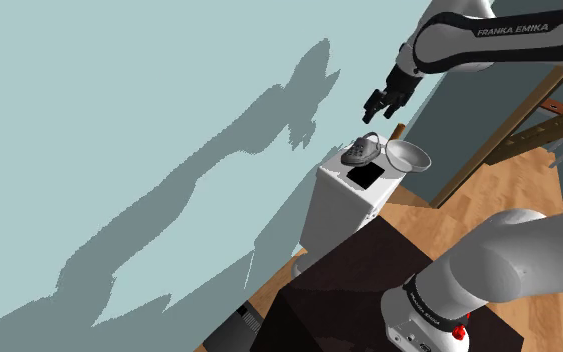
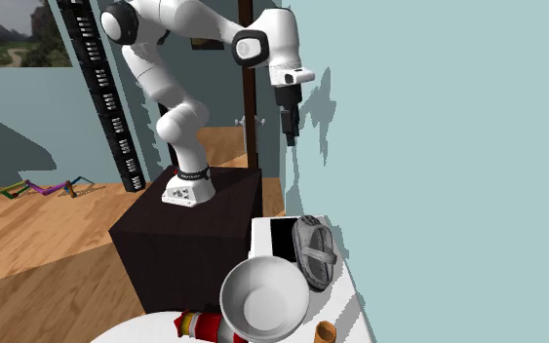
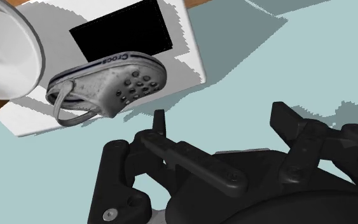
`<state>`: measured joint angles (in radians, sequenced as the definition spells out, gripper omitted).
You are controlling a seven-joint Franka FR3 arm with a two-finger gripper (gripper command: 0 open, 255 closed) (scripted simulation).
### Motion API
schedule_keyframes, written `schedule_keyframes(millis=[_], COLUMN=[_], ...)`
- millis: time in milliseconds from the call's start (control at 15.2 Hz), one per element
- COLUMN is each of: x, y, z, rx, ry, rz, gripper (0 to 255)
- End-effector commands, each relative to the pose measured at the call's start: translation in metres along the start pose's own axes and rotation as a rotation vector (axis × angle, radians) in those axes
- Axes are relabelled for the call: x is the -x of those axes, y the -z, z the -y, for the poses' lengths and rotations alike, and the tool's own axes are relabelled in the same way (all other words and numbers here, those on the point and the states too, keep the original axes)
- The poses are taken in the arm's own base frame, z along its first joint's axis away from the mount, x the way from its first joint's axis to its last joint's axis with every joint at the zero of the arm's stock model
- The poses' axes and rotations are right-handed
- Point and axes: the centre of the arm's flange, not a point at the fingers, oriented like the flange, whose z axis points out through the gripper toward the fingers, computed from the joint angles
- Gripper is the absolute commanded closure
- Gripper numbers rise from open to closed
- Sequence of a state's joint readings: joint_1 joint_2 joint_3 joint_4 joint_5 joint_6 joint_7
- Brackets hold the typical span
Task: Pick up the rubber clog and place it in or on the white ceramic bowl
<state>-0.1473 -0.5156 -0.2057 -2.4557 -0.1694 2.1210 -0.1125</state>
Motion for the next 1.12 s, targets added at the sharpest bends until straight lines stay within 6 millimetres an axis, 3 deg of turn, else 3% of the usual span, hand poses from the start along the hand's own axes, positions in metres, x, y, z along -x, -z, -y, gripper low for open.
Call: schedule_keyframes(millis=[0,1056], x=[-0.006,-0.053], y=[-0.017,-0.144], z=[-0.018,-0.169], rx=[0.009,0.068], ry=[-0.017,-0.151], rz=[-0.008,-0.058], gripper=[0,0])
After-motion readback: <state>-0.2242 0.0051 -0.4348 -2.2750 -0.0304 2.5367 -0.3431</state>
